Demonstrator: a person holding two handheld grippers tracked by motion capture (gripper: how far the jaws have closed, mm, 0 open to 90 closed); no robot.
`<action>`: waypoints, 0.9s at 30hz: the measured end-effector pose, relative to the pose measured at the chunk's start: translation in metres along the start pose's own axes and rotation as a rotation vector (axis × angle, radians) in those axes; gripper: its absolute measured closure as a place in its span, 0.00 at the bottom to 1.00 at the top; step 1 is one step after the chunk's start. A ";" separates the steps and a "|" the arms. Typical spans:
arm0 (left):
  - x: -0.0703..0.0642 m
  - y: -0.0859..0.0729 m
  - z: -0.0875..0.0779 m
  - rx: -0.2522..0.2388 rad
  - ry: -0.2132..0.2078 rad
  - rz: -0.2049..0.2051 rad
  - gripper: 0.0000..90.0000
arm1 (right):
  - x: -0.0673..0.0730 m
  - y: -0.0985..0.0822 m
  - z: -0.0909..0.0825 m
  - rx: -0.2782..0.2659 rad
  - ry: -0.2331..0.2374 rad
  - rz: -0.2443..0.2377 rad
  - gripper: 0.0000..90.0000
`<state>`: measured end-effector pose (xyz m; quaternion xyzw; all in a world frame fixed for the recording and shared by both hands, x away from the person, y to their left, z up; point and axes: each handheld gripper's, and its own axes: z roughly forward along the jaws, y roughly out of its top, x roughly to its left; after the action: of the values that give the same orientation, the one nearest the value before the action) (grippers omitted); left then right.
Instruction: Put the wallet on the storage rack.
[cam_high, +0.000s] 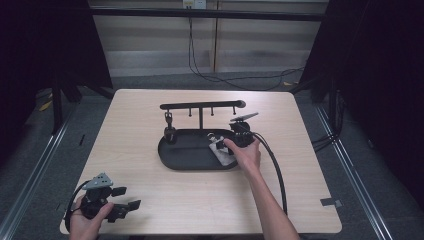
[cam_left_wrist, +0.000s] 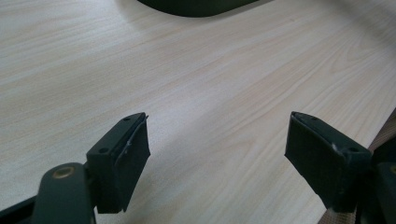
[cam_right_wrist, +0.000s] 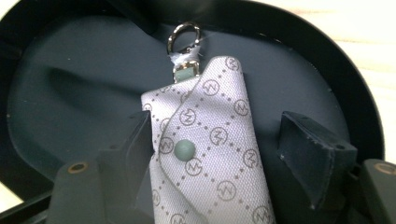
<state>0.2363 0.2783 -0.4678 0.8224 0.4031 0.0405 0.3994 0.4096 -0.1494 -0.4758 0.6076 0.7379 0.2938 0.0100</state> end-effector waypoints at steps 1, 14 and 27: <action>0.000 0.000 0.000 -0.001 0.000 0.001 0.24 | 0.000 0.000 -0.001 -0.002 0.003 -0.001 0.29; 0.000 0.001 0.003 0.004 0.000 0.005 0.24 | -0.010 -0.006 -0.024 -0.090 0.000 -0.029 0.21; 0.002 0.000 0.001 -0.006 0.005 -0.007 0.24 | -0.009 -0.013 -0.050 -0.162 0.013 -0.114 0.20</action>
<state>0.2384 0.2791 -0.4688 0.8197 0.4069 0.0423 0.4009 0.3817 -0.1800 -0.4439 0.5600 0.7449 0.3556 0.0711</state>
